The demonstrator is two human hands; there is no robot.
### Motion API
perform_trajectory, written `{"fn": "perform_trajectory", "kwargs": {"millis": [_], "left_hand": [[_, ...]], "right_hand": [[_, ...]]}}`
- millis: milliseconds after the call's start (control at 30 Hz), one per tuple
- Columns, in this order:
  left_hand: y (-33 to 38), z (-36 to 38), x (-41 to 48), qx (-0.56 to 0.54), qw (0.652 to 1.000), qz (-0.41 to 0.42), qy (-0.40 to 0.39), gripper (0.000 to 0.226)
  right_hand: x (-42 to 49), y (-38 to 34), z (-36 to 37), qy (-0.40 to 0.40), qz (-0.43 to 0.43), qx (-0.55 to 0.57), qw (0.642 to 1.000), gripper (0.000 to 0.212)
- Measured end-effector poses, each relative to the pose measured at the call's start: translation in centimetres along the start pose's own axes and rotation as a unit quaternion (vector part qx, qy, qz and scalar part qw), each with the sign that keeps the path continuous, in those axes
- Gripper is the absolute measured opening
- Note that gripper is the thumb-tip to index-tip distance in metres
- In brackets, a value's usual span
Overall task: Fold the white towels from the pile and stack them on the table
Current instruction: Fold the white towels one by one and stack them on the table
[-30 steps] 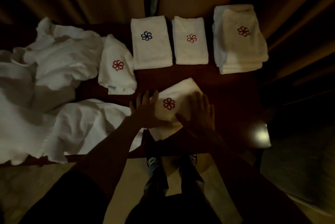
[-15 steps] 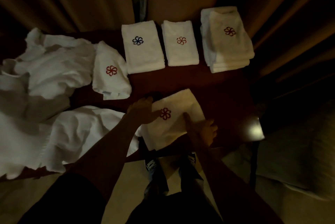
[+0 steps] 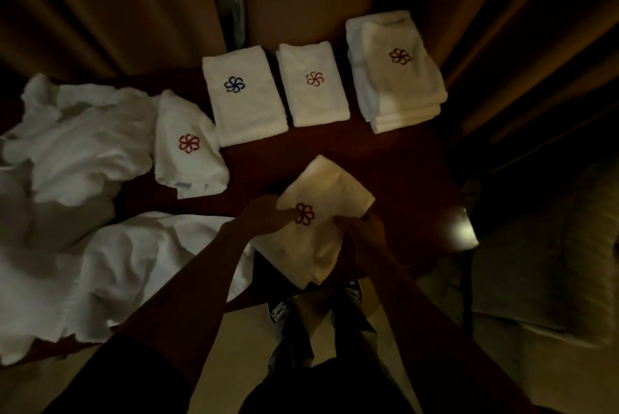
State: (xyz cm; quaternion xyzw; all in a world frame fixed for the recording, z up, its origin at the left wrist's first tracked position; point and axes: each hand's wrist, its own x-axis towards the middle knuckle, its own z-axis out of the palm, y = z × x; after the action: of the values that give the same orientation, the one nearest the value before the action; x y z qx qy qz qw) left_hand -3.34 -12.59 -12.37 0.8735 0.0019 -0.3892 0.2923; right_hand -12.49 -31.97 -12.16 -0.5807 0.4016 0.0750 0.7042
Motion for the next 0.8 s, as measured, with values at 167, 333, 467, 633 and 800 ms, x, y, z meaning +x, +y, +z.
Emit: {"fn": "perform_trajectory", "kwargs": {"millis": [167, 333, 467, 633, 800], "left_hand": [[1.2, -0.3, -0.1, -0.079, 0.997, 0.012, -0.012, 0.07], [2.8, -1.8, -1.0, -0.142, 0.989, 0.045, -0.002, 0.09], [4.7, -3.9, -1.8, -0.179, 0.974, 0.138, -0.014, 0.103], [7.9, -6.2, -2.8, -0.266, 0.943, 0.201, 0.012, 0.091], [10.9, -8.0, -3.3, -0.328, 0.915, 0.23, 0.045, 0.087]], "right_hand": [[-0.3, -1.0, -0.7, -0.051, -0.027, 0.013, 0.998, 0.026], [-0.7, -3.1, -1.2, -0.067, -0.028, 0.036, 0.997, 0.024], [-1.0, -6.1, -1.2, -0.079, -0.057, 0.049, 0.994, 0.026], [-1.8, -9.8, -1.2, -0.122, -0.112, 0.11, 0.98, 0.037], [-2.3, -13.0, -1.0, -0.2, -0.164, 0.105, 0.96, 0.053]]}}
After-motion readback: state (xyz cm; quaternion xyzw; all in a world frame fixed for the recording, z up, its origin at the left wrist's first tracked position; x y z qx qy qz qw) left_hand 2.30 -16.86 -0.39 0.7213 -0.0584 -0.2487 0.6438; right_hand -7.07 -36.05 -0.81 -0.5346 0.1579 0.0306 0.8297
